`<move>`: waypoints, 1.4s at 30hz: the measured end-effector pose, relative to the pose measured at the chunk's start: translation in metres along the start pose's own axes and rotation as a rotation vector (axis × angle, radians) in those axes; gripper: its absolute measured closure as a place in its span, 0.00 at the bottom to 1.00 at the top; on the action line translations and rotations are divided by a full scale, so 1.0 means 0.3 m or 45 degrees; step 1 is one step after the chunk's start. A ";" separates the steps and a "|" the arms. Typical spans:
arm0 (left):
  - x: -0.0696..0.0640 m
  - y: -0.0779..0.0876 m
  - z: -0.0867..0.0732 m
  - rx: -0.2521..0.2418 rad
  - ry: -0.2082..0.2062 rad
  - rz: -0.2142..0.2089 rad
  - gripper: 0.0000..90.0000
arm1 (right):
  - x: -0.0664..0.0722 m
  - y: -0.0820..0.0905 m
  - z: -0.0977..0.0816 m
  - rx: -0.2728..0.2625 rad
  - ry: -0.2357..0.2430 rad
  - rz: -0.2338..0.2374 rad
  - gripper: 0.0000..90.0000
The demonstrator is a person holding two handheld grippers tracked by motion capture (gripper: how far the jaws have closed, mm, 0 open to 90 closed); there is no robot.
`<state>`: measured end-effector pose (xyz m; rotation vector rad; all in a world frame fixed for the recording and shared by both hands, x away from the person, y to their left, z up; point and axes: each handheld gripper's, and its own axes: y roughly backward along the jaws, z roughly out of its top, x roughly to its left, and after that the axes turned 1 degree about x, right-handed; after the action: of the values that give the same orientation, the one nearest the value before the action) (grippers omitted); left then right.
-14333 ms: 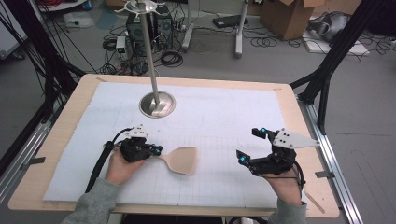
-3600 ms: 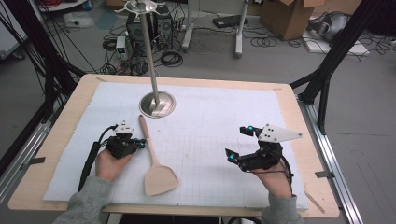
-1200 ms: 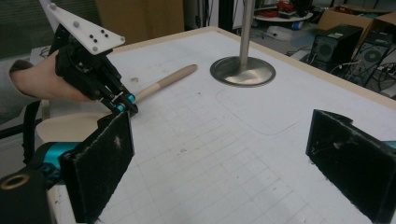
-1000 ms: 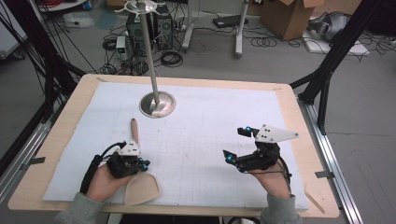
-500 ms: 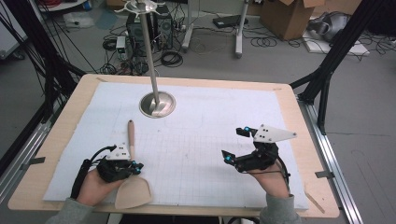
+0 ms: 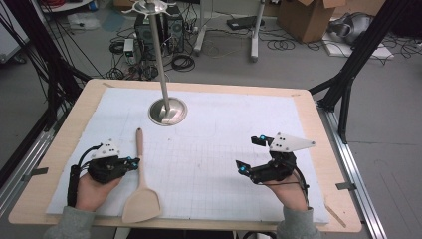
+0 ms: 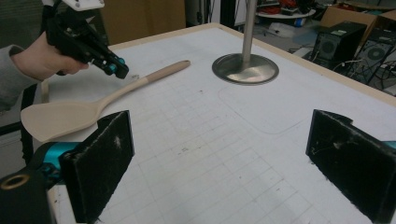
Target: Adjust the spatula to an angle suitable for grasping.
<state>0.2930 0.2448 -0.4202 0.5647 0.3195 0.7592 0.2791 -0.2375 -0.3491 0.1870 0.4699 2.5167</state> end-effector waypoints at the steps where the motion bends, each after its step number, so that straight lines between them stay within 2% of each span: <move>1: 0.012 -0.003 0.000 0.003 0.006 0.017 0.99 | -0.001 0.001 0.000 0.002 -0.003 -0.001 0.07; 6: 0.058 -0.026 0.003 0.014 0.036 0.067 0.99 | -0.006 0.004 -0.001 -0.004 -0.008 0.000 0.07; 8: 0.071 -0.034 0.005 -0.006 0.078 0.066 0.99 | -0.005 0.005 -0.001 -0.004 -0.010 0.002 0.07; 10: 0.080 -0.043 0.010 0.013 0.080 0.100 0.99 | -0.005 0.006 -0.001 -0.004 -0.012 0.003 0.07; 14: 0.105 -0.057 0.012 0.003 0.121 0.133 0.99 | -0.005 0.004 0.000 -0.011 -0.003 0.001 0.07; 18: 0.129 -0.081 0.009 0.017 0.154 0.147 0.99 | -0.004 0.004 -0.001 -0.005 -0.013 0.005 0.07; 22: 0.146 -0.100 0.005 0.004 0.204 0.141 0.99 | -0.008 0.003 -0.001 -0.007 -0.017 0.004 0.07; 26: 0.148 -0.125 0.008 0.045 0.193 0.133 0.99 | -0.008 0.002 -0.001 -0.010 -0.010 0.002 0.07; 34: 0.143 -0.142 0.009 0.050 0.186 0.115 0.99 | -0.006 -0.002 0.000 -0.004 -0.010 0.006 0.07; 38: 0.140 -0.152 0.009 0.054 0.187 0.085 0.99 | -0.006 -0.004 0.000 0.002 -0.008 0.005 0.07; 42: 0.132 -0.166 0.026 0.090 0.158 0.061 0.99 | -0.008 -0.007 0.000 0.001 -0.006 0.002 0.07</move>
<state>0.3514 0.2414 -0.4460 0.5945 0.4506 0.8334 0.2821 -0.2373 -0.3500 0.1931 0.4688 2.5173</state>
